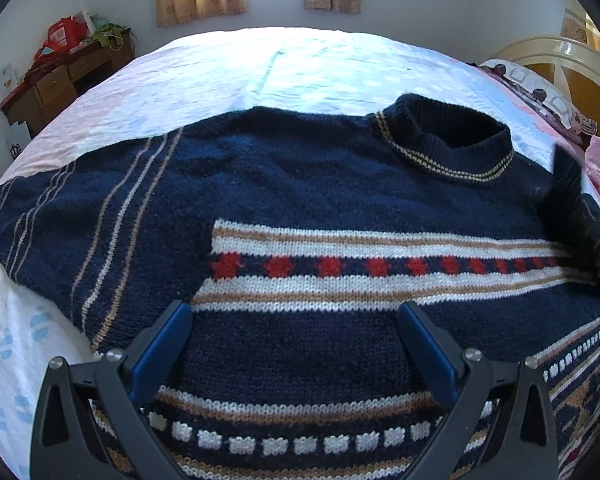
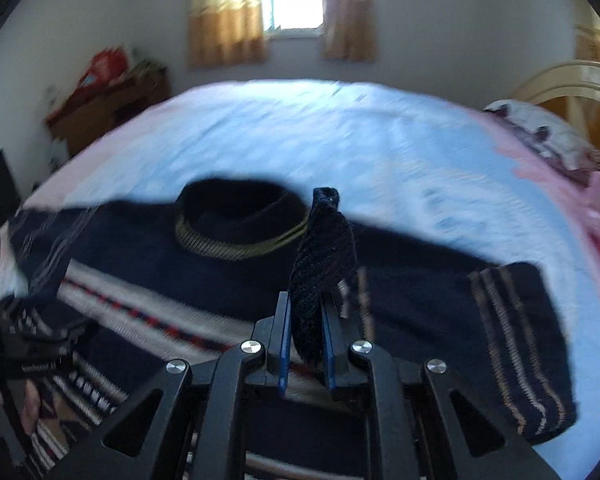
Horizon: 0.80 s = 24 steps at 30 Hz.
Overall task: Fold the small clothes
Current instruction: 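Grasp the sleeve cuff with the right tool and fold it across the sweater body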
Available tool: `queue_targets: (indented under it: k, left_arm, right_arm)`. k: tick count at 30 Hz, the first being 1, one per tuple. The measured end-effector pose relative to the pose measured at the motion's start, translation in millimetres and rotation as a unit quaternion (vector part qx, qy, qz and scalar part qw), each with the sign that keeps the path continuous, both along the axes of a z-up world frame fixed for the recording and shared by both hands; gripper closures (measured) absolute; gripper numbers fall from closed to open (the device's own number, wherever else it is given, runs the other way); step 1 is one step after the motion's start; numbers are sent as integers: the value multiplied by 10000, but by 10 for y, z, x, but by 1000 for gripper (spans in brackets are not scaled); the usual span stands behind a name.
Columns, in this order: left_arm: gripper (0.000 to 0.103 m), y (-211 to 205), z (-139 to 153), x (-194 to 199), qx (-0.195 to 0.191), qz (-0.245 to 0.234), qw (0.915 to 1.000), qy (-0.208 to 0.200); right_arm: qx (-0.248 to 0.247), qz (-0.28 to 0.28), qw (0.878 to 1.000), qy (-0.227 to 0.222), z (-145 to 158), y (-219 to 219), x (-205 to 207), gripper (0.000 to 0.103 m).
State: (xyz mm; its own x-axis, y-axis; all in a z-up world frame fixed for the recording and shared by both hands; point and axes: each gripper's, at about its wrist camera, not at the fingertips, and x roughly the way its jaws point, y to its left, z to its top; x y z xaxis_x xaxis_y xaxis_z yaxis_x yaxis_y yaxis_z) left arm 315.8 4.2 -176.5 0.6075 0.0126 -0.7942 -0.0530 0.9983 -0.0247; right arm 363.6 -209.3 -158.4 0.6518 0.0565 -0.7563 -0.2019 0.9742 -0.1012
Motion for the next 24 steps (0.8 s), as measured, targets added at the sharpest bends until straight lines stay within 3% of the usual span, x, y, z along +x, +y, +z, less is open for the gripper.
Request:
queue_targets:
  k: [1,2,3,5,7,10,12,15,20,22,24]
  left_arm:
    - [0,2,4,1,8,-15,10000,4]
    - [0,1,15,-6,-4,-36,10000,-8]
    - [0,-5,28,-11,-44,-98,9999,-17]
    - [0,-48,77,-26,7,-186,9998,22]
    - [0,-133,172,-62,48,-329,9994,-32]
    - [0,-341,343,-92,-238,-596,9979,-75]
    - [0,-560,401,-47,-458,-830,9955,-7]
    - [0,-953,402,69,-406,-1178,9922,44]
    - [21,-1336,265,358,-662,-1287,9884,465]
    - [41,-1398,186,432,-904,-1272,9854,676]
    - [47,-1471,169,450,-886,-1247,9862,634]
  right_arm:
    - [-20,98,9998,166,-90,55,1,86]
    - [0,201,9994,298,-143,86,0,78]
    - [88,372,9983,450,-167,92,-22,61]
    - [234,542,9974,422,-95,19,-113,46]
    - [343,553,9977,194,65,-170,-238,46]
    - [510,270,9980,-277,262,-566,-406,46]
    - [468,-242,9963,-678,330,-883,-514,45]
    - [471,-1193,9859,-1075,356,-1285,-590,44]
    - [601,-1887,9683,-1521,282,-1647,-718,43]
    - [725,-1896,9674,-1517,294,-1704,-748,43]
    - [710,-1877,9669,-1577,307,-1693,-753,42]
